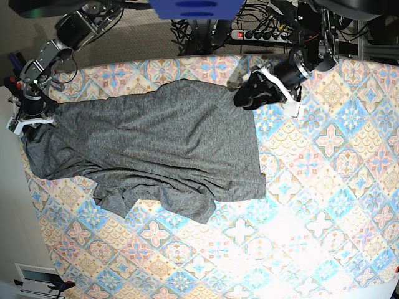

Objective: Layout the t-shirt on the table in an organized manner, then fold the t-shirt properly
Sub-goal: 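Grasp the shirt corner near the left gripper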

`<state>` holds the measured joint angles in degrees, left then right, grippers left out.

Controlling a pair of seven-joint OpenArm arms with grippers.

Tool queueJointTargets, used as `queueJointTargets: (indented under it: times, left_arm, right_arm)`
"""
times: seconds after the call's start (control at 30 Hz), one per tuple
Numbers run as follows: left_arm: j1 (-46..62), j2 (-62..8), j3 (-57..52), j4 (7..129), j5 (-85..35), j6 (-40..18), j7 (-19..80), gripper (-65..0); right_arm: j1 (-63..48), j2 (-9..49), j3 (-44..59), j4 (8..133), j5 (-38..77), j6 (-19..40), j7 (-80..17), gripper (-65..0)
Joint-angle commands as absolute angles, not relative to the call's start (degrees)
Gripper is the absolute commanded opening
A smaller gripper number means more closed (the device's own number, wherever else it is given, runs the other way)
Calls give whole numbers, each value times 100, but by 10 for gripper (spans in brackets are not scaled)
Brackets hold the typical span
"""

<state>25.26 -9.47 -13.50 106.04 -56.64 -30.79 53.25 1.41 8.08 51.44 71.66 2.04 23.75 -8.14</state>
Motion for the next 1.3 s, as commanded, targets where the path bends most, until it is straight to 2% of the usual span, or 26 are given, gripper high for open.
queueJointTargets:
  times: [0.0,0.1,0.17,0.37,0.47,0.77,0.83,0.93,1.1,1.13,1.27]
  left_arm:
    - [2536,-971,-1455,10712,-5640,-3002,5226,-345]
    - [2527,-971,-1552,10712,-5349,-2914,5279,-254]
    - [2519,-989,-1552,10712,-5059,-2914,5279,-228]
    - [2510,-1042,-1464,10677,-4004,-2897,5279,-241]
    - [2360,-1033,-1059,10554,-3714,-2897,5235,-247]
    - [1622,-593,-840,9024,-3653,-2888,5235,-253]
    - [1622,-593,-673,9059,-3662,-2888,5235,-277]
    - [1640,-602,-330,9218,-3635,-2888,5253,-358]
    - [1640,-567,-207,9288,-3679,-2853,5288,-581]
    - [1640,-567,-189,9305,-3679,-2853,5288,-600]
    - [1692,-567,-207,9569,-3793,-2853,5297,-590]
  right_arm:
    - [207,927,5130,7257,259,2387,-655,-650]
    - [207,927,5121,7257,259,2387,-655,-650]
    - [189,927,5121,7248,259,2387,-664,-650]
    - [171,927,5121,7248,251,2387,-664,-650]
    - [171,936,5121,7248,251,2387,-664,-650]
    - [163,936,5121,7257,251,2387,-664,-650]
    - [163,936,5121,7257,251,2387,-664,-650]
    - [163,936,5121,7257,251,2387,-664,-650]
    - [180,936,5130,7266,251,2387,-664,-650]
    - [180,936,5130,7266,251,2387,-664,-650]
    - [189,936,5130,7275,251,2387,-664,-650]
